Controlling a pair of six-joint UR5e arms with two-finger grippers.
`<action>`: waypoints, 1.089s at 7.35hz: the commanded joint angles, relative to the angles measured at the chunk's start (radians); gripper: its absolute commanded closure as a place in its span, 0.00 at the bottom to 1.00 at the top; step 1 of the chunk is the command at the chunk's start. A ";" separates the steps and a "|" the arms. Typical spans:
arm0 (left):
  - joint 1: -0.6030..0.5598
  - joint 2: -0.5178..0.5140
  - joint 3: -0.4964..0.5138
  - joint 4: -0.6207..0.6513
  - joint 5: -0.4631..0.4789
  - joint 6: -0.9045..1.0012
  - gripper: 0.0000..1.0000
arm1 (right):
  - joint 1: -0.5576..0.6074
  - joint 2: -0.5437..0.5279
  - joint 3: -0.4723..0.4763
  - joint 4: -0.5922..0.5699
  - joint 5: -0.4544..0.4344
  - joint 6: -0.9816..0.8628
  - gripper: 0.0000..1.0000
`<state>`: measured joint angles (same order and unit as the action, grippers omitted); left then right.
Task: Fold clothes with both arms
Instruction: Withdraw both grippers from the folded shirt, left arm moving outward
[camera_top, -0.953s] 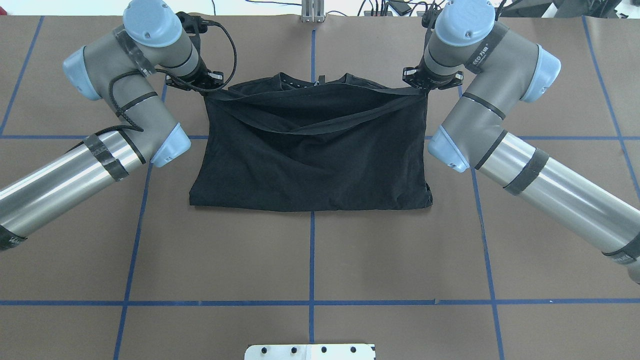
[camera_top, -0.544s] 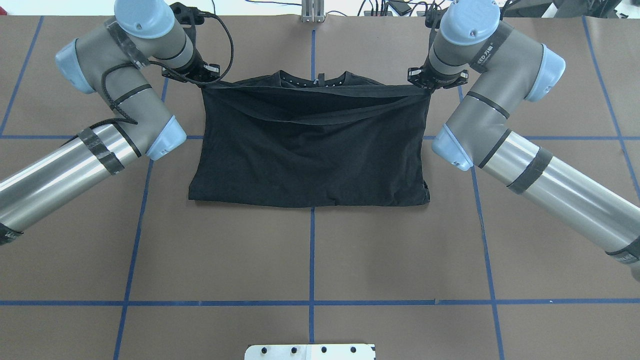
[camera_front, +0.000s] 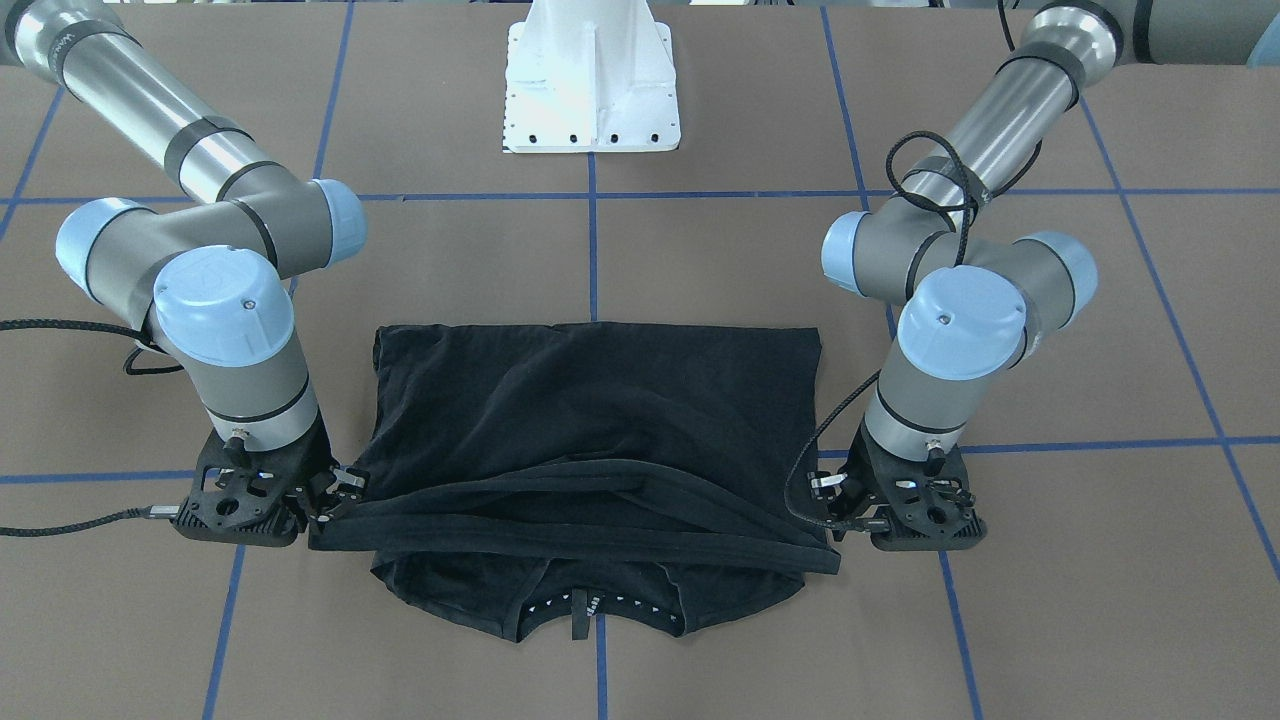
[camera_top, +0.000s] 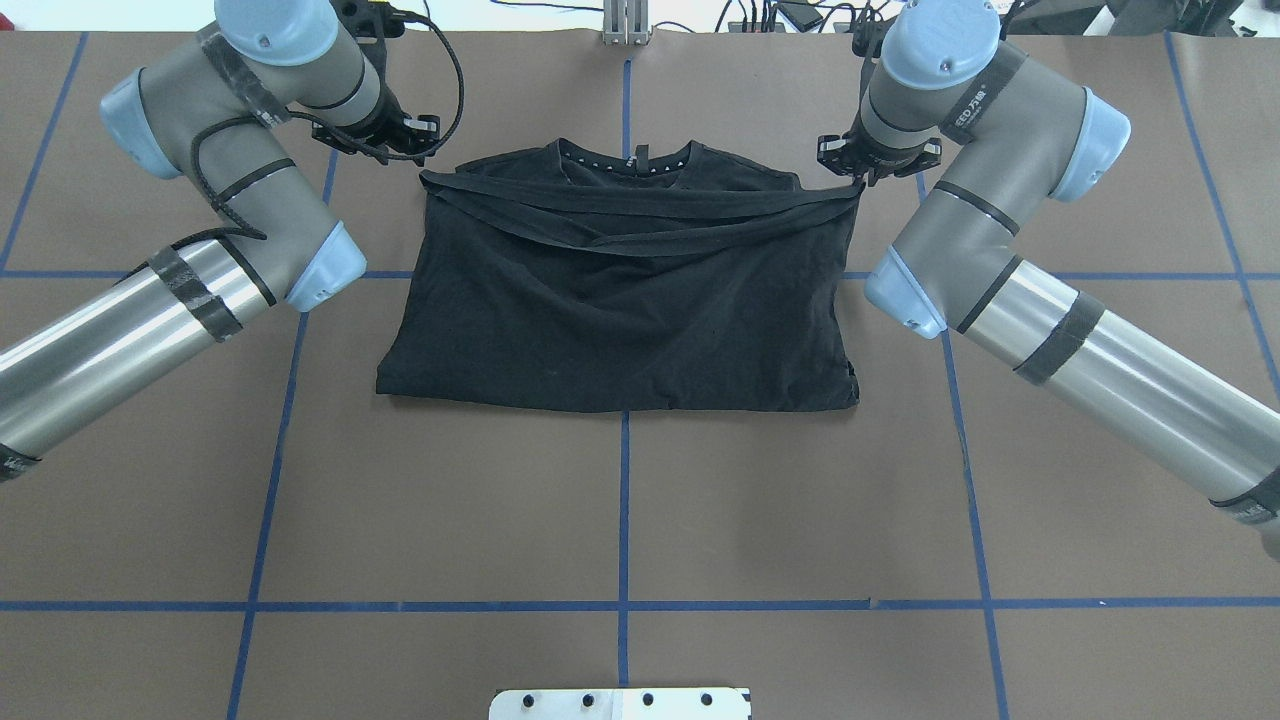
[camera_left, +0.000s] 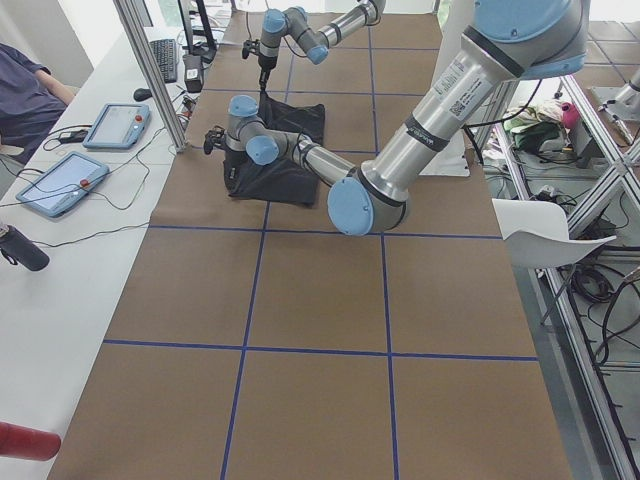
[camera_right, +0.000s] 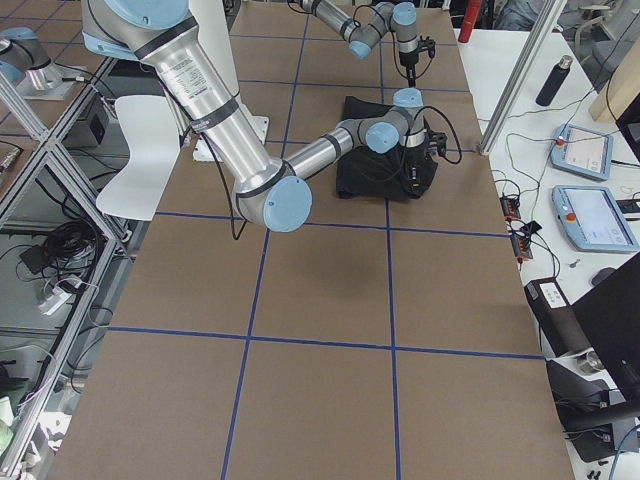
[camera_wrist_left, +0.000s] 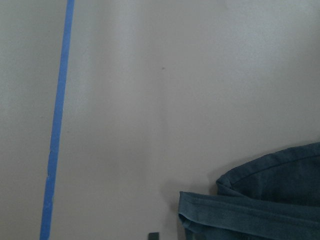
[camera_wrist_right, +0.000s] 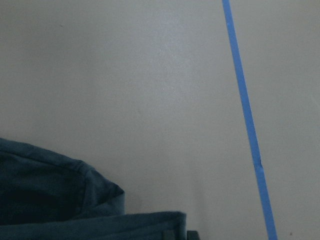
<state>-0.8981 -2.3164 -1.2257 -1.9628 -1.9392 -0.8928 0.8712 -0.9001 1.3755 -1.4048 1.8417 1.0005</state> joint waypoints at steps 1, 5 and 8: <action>-0.031 0.064 -0.070 -0.011 -0.111 0.124 0.00 | 0.047 0.003 0.011 0.001 0.151 -0.089 0.00; 0.034 0.348 -0.375 -0.071 -0.119 0.109 0.00 | 0.035 -0.078 0.134 0.003 0.182 -0.094 0.00; 0.177 0.446 -0.370 -0.330 -0.107 -0.074 0.00 | 0.023 -0.085 0.145 0.003 0.180 -0.092 0.00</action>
<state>-0.7808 -1.9017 -1.5960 -2.1972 -2.0521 -0.8830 0.8978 -0.9827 1.5158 -1.4020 2.0223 0.9075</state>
